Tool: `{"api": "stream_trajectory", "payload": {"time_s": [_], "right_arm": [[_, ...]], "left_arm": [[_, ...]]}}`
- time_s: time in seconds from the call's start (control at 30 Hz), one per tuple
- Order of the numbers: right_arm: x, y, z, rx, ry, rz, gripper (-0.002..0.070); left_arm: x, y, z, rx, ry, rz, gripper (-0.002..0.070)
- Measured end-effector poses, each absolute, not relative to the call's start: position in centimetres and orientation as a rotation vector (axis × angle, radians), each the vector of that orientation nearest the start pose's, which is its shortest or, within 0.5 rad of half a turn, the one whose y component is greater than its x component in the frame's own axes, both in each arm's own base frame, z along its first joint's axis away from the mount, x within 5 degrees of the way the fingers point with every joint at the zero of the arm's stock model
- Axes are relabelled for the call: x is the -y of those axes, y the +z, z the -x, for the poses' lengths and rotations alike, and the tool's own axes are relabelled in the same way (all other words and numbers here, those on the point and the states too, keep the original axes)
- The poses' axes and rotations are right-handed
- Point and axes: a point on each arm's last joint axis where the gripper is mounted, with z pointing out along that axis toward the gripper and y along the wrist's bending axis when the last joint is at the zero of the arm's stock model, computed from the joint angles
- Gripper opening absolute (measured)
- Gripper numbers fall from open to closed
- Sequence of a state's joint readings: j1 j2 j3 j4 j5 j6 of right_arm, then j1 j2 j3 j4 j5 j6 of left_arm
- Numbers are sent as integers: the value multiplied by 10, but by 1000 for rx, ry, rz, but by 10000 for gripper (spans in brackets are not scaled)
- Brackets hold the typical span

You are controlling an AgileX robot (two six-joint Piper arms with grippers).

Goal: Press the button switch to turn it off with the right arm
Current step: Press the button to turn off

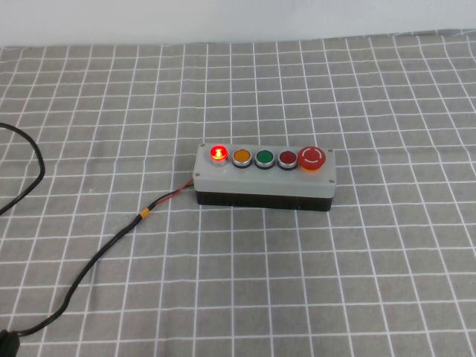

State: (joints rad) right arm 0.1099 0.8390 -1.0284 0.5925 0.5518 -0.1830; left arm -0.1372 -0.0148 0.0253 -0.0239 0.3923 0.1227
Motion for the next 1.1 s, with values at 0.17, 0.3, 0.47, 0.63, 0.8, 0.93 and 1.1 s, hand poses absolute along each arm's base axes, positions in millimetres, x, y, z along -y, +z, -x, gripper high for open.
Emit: {"api": "stream_trajectory", "payload": {"time_s": [0.17, 0.3, 0.47, 0.63, 0.8, 0.93, 1.1], "right_arm": [[-66, 421, -197, -1844, 733, 193, -16], [-86, 406, -237, -1901, 839, 330, -16], [-126, 385, -270, -1990, 814, 506, -16], [-180, 363, -292, -2102, 713, 666, -16], [-226, 346, -311, -2186, 534, 765, -16], [-263, 327, -322, -2244, 438, 827, -16], [-288, 310, -347, -2279, 423, 811, -16]], "left_arm": [[8, 170, -51, -1872, -34, -230, -3], [8, 170, -51, -1872, -34, -230, -3], [8, 170, -51, -1872, -34, -230, -3], [8, 170, -51, -1872, -34, -230, -3], [8, 170, -51, -1872, -34, -230, -3], [8, 170, -51, -1872, -34, -230, -3], [8, 170, -51, -1872, -34, -230, -3]]}}
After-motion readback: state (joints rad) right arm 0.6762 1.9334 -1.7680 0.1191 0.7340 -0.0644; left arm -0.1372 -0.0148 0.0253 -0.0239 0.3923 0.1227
